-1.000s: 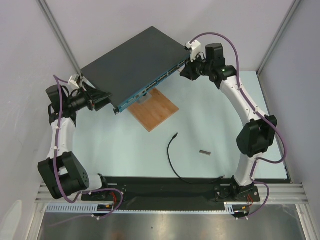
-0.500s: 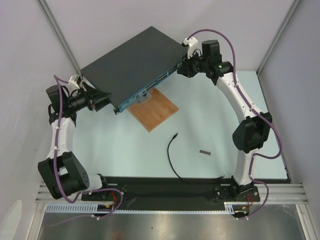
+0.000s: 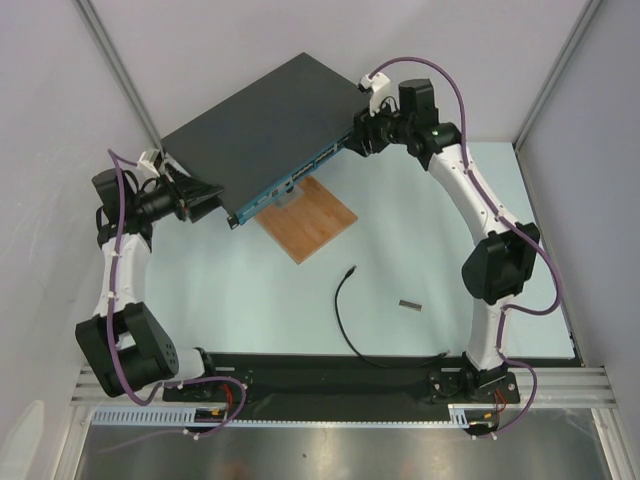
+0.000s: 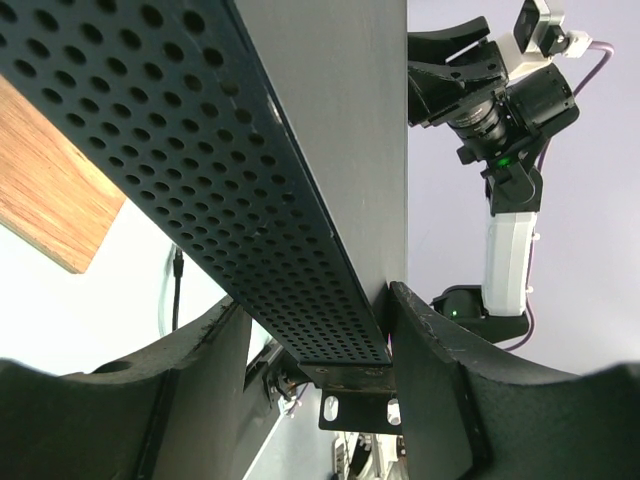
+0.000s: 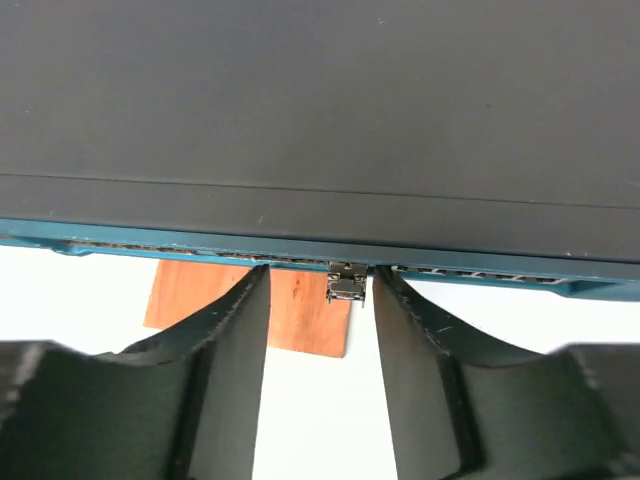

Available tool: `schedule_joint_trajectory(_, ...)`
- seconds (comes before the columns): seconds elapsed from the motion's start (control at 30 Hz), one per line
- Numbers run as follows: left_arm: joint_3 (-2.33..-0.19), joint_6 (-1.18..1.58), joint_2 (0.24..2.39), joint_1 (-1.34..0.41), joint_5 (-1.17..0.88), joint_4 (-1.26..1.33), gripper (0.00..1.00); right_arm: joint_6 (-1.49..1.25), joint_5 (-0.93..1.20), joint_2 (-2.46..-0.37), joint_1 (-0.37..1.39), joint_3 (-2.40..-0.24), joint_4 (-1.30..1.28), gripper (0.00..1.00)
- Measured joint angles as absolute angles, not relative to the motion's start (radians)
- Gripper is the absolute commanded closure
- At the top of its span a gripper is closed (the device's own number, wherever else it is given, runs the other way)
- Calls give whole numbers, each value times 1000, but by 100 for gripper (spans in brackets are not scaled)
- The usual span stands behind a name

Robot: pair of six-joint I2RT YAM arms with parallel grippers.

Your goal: Insert the plug into the switch port

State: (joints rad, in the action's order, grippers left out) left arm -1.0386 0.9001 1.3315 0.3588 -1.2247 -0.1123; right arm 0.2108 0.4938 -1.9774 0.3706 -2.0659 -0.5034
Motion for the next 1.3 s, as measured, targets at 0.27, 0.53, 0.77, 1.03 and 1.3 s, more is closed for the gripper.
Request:
schedule_joint_trajectory(0.27, -1044, 889, 1335, 359, -1227, -124, 100, 214, 571, -1912, 312, -1964, -484, 35)
schedule_joint_trajectory(0.53, -1049, 888, 1335, 359, -1225, -130, 100, 226, 599, -1860, 276, -1911, -484, 72)
schedule_joint_trajectory(0.77, -1050, 881, 1335, 359, -1225, -134, 100, 218, 599, -1861, 288, -1911, -480, 79)
schedule_joint_trajectory(1.03, -1050, 881, 1335, 359, -1225, -135, 100, 210, 583, -1905, 305, -1952, -469, 83)
schedule_joint_trajectory(1.3, -1052, 881, 1337, 359, -1226, -138, 100, 193, 566, -1969, 324, -2018, -463, 83)
